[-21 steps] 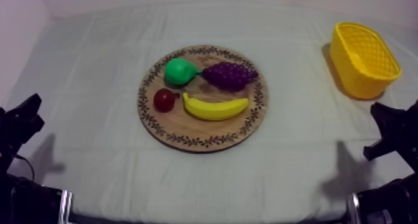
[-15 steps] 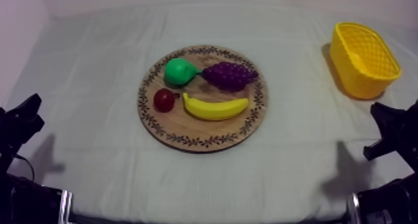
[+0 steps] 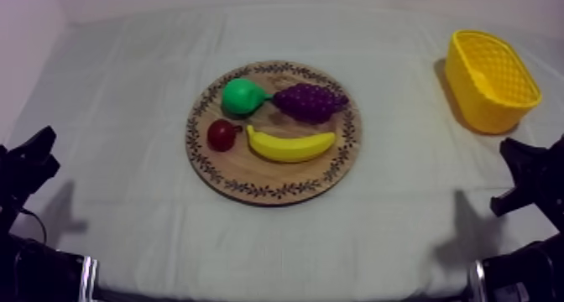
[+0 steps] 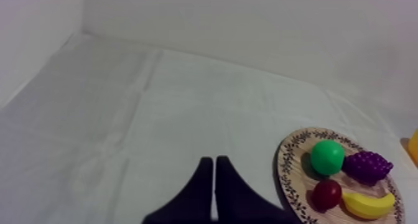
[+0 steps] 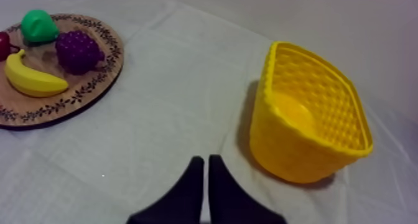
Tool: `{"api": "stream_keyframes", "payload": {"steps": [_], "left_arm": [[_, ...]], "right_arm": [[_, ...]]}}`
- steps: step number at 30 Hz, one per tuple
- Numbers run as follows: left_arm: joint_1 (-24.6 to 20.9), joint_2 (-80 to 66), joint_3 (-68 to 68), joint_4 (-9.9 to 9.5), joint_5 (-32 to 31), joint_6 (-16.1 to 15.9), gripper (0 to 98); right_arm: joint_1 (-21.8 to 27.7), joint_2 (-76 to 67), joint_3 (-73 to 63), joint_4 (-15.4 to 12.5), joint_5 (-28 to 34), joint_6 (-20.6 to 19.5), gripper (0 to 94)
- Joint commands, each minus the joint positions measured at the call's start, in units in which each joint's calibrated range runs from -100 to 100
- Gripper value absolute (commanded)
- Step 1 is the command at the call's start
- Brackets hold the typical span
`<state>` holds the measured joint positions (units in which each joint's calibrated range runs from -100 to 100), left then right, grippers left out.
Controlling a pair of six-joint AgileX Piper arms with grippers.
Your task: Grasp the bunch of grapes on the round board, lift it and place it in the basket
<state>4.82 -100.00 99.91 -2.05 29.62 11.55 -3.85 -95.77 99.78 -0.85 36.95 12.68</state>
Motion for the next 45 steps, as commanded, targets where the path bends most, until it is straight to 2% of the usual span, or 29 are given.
{"api": "stream_keyframes", "payload": {"steps": [1, 13, 24, 33, 45], "left_arm": [[0.00, 0.00, -0.02, -0.02, 0.05, 0.00, 0.1], [0.00, 0.00, -0.02, -0.02, 0.05, 0.00, 0.1], [0.00, 0.00, -0.02, -0.02, 0.05, 0.00, 0.1], [0.00, 0.00, -0.02, -0.02, 0.05, 0.00, 0.1], [0.00, 0.00, -0.02, -0.02, 0.05, 0.00, 0.1]], "right_arm": [[0.02, 0.01, 0.00, -0.05, -0.02, 0.00, 0.4], [0.02, 0.01, 0.00, -0.05, -0.02, 0.22, 2.4], [0.02, 0.01, 0.00, -0.15, -0.14, -2.52, 0.8], [-0.11, 0.30, -0.19, -1.18, -0.58, -0.18, 0.4], [-1.82, 12.50, -10.90, -0.30, -0.61, -0.15, 0.4]]}}
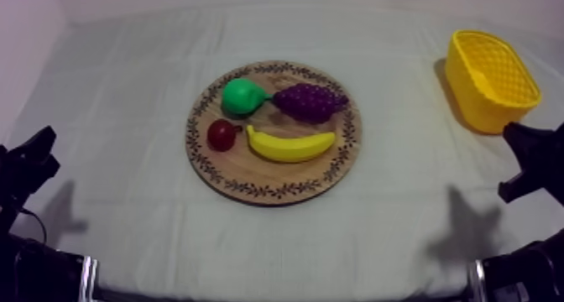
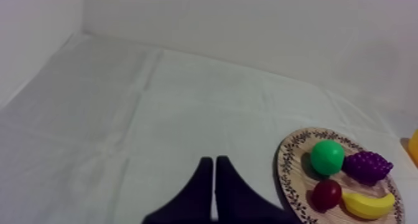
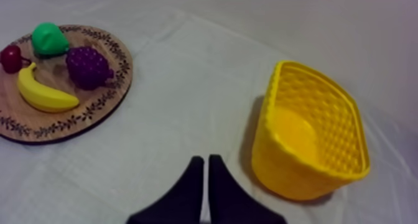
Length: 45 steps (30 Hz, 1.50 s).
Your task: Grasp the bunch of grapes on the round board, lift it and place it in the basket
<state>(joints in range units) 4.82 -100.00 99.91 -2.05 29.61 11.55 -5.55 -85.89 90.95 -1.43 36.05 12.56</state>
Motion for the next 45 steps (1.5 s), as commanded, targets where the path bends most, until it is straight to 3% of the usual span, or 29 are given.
{"api": "stream_keyframes", "payload": {"steps": [1, 18, 36, 45], "left_arm": [[0.00, 0.00, -0.02, -0.02, 0.05, 0.00, 0.1], [0.00, 0.00, -0.02, -0.02, 0.05, 0.00, 0.1], [0.00, 0.00, -0.02, -0.02, 0.05, 0.00, 0.1], [0.00, 0.00, -0.02, -0.02, 0.05, 0.00, 0.1]], "right_arm": [[-0.33, 3.99, -3.30, 0.46, 0.32, -0.12, 0.4], [-4.86, 25.99, -19.01, 3.21, -0.66, -0.63, 0.4], [-10.37, 47.26, -41.66, 6.56, 9.98, -0.49, 0.4], [-12.26, 57.66, -50.16, 8.52, 12.45, 0.04, 0.4]]}}
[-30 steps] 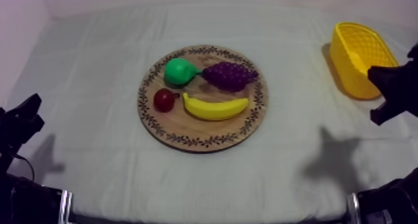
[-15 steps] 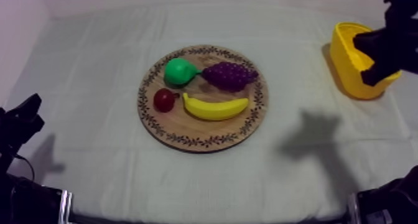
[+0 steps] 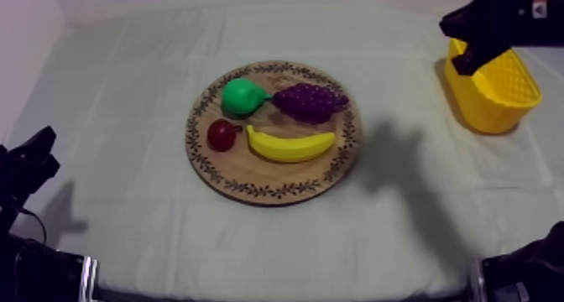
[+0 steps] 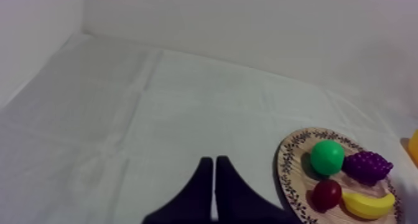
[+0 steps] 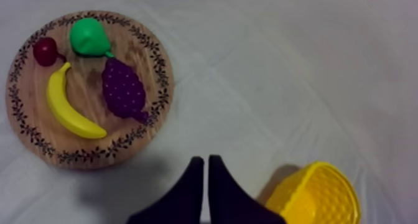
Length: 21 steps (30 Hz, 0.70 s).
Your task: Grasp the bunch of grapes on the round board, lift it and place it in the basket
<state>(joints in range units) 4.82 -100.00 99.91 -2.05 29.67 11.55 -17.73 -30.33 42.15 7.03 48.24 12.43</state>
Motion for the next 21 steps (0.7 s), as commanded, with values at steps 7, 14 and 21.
{"api": "stream_keyframes", "payload": {"steps": [7, 14, 21], "left_arm": [[0.00, 0.00, -0.02, -0.02, -0.01, 0.00, 0.1], [0.00, 0.00, -0.02, -0.02, -0.01, 0.00, 0.1], [0.00, 0.00, -0.02, -0.02, -0.01, 0.00, 0.1]], "right_arm": [[-1.28, 10.41, -8.93, 0.50, 3.73, 2.06, 0.4], [-2.66, 17.97, -15.94, 0.76, 8.35, 4.65, 0.4], [-3.69, 23.96, -23.18, 0.24, 12.95, 7.05, 0.4]]}}
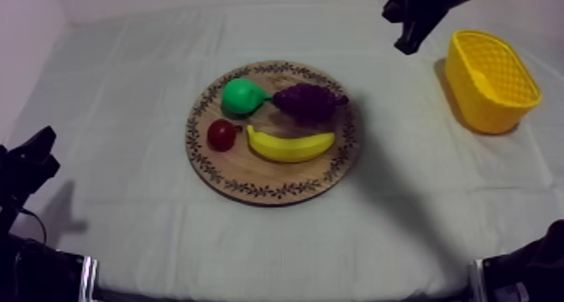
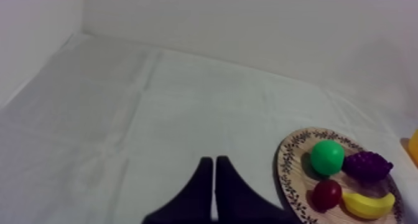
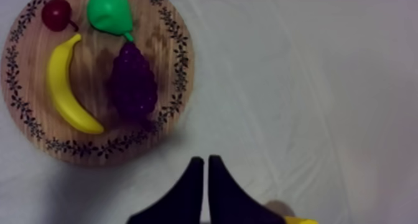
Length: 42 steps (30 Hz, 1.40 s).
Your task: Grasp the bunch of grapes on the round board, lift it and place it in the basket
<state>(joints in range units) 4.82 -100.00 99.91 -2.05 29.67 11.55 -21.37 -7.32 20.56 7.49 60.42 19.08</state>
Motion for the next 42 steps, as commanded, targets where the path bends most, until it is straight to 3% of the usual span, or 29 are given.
{"api": "stream_keyframes", "payload": {"steps": [1, 18, 31, 36, 42], "left_arm": [[0.00, 0.00, -0.02, -0.02, -0.01, 0.00, 0.1], [0.00, 0.00, -0.02, -0.02, -0.01, 0.00, 0.1], [0.00, 0.00, -0.02, -0.02, -0.01, 0.00, 0.1], [0.00, 0.00, -0.02, -0.02, -0.01, 0.00, 0.1], [0.00, 0.00, -0.02, -0.02, -0.01, 0.00, 0.1]], "right_arm": [[-0.17, 1.74, -2.59, -0.32, 1.60, 0.71, 0.4], [-2.05, 16.55, -19.02, -2.34, 16.93, 4.08, 0.4], [-3.36, 26.94, -27.83, -4.16, 24.78, 4.84, 2.6], [-3.78, 29.73, -29.59, -4.40, 25.41, 4.61, 11.9], [-4.08, 32.03, -30.39, -4.79, 25.27, 4.75, 34.7]]}}
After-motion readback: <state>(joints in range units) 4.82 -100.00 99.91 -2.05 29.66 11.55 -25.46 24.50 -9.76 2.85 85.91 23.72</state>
